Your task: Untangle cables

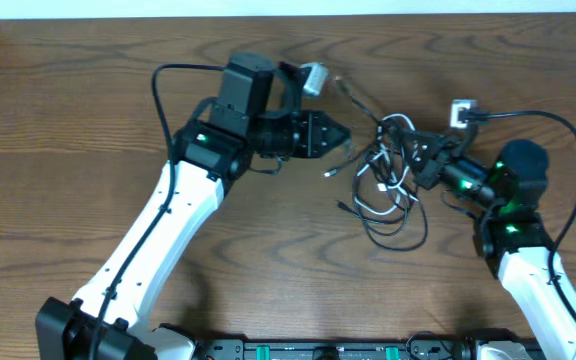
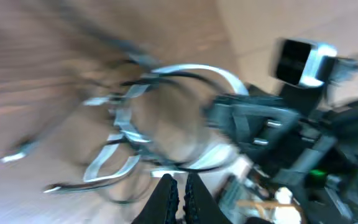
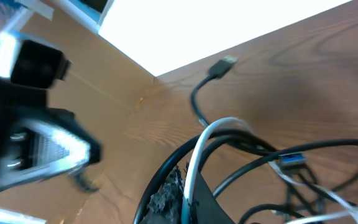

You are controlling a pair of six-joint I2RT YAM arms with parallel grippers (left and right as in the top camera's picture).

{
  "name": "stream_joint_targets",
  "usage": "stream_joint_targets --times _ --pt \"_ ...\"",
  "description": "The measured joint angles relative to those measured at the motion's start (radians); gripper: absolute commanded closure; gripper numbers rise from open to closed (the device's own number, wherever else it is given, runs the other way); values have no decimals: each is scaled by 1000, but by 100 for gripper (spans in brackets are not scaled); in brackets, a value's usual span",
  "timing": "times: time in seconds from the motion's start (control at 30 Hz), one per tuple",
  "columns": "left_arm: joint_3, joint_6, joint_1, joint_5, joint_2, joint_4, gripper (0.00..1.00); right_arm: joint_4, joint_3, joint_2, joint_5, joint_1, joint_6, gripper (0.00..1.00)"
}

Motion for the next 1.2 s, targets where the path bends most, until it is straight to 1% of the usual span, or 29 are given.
stream_joint_targets --times 0.17,0.3,0.4,0.47,0.57,0.63,0.73,0.83,0.93,1.03,1.2 --pt "0 25 16 -58 0 -57 93 0 0 0 -65 -30 37 99" --pt "0 29 -20 -73 0 -99 91 0 0 0 -80 -30 55 99" --pt "0 36 -68 -77 0 -108 69 -1 0 0 -84 -30 65 99" --pt "1 39 -101 -79 0 -109 51 -1 0 0 -83 -30 68 99" --pt "1 39 -138 -80 0 -114 37 0 0 0 -76 -30 87 99" --pt "1 39 -151 -91 0 -121 31 0 0 0 -59 -30 112 99" --pt "1 10 -164 -149 0 -140 28 0 0 0 -28 -30 162 99" --pt "1 -57 -169 -233 0 -159 27 0 0 0 19 -30 238 99" --pt "1 -109 -169 -283 0 -159 27 2 0 0 69 -30 321 99" --pt "1 -156 -169 -312 0 -158 27 34 -1 0 115 -27 407 99" --pt "1 -190 -183 -329 0 -157 28 133 -2 0 167 -3 513 99"
